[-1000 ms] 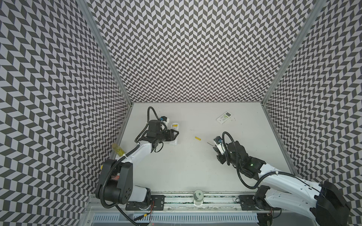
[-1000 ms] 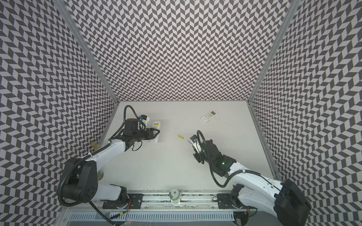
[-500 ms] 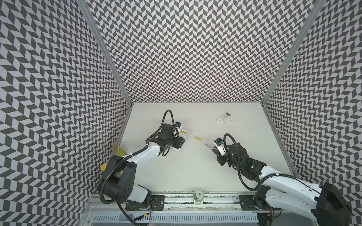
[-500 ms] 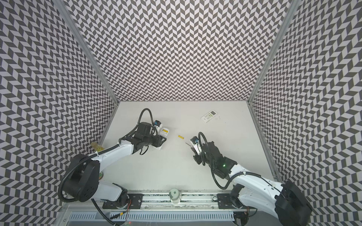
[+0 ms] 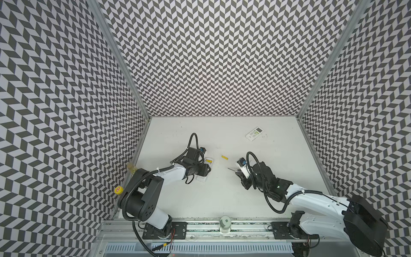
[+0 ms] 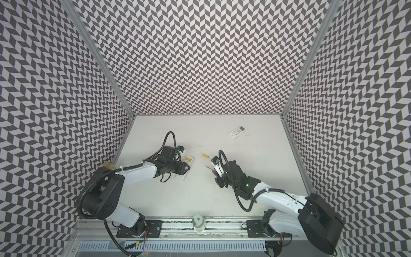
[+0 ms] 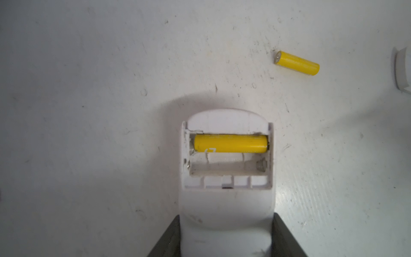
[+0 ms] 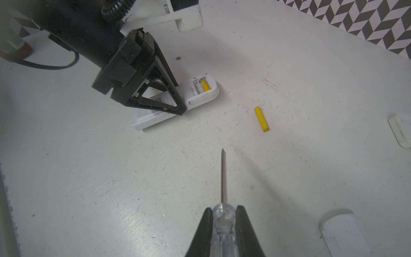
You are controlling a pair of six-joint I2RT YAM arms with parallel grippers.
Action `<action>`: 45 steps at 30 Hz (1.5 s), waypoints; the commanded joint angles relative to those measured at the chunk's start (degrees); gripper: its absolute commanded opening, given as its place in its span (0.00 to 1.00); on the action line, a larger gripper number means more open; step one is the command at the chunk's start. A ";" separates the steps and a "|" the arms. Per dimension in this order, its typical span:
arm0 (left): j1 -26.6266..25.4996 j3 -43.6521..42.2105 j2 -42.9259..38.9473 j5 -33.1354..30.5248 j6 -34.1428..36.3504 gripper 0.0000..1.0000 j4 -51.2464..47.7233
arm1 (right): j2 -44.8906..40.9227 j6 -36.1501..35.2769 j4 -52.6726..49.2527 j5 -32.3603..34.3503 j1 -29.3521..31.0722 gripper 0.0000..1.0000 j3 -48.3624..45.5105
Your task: Unload the batteries from the remote control
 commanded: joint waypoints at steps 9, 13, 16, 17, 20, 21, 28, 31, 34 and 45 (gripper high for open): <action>0.64 -0.77 -3.78 2.09 -1.56 0.63 3.18 | 7.57 1.74 5.12 -0.92 1.36 0.00 4.63; 1.28 -0.37 -4.81 2.42 -1.29 0.71 2.96 | 9.84 0.85 5.16 -0.78 1.50 0.00 6.05; 2.04 0.27 -5.11 3.55 -0.94 0.75 2.63 | 11.33 0.76 5.24 -1.28 1.66 0.00 7.20; 2.65 0.76 -5.49 3.85 -0.71 0.76 2.27 | 11.76 0.76 5.29 -1.37 1.77 0.00 7.50; 4.18 0.46 -8.07 3.85 0.31 0.78 2.64 | 13.66 0.85 6.06 -1.48 1.90 0.00 8.42; 4.81 0.26 -9.05 4.07 1.02 0.80 2.83 | 14.74 1.02 6.12 -1.50 1.87 0.00 8.92; 9.43 0.07 -13.28 3.66 4.69 0.91 3.76 | 20.18 1.08 6.74 -2.29 2.19 0.00 11.76; 12.40 1.23 -14.94 4.15 6.14 0.99 3.03 | 22.01 0.38 6.48 -3.13 2.30 0.00 13.16; 16.43 2.68 -15.95 5.14 8.03 1.00 2.25 | 23.84 -0.63 6.26 -2.62 2.26 0.00 14.64; 19.96 7.96 -18.66 0.83 16.07 1.00 -2.79 | 31.69 -2.41 3.72 -1.87 2.21 0.00 21.93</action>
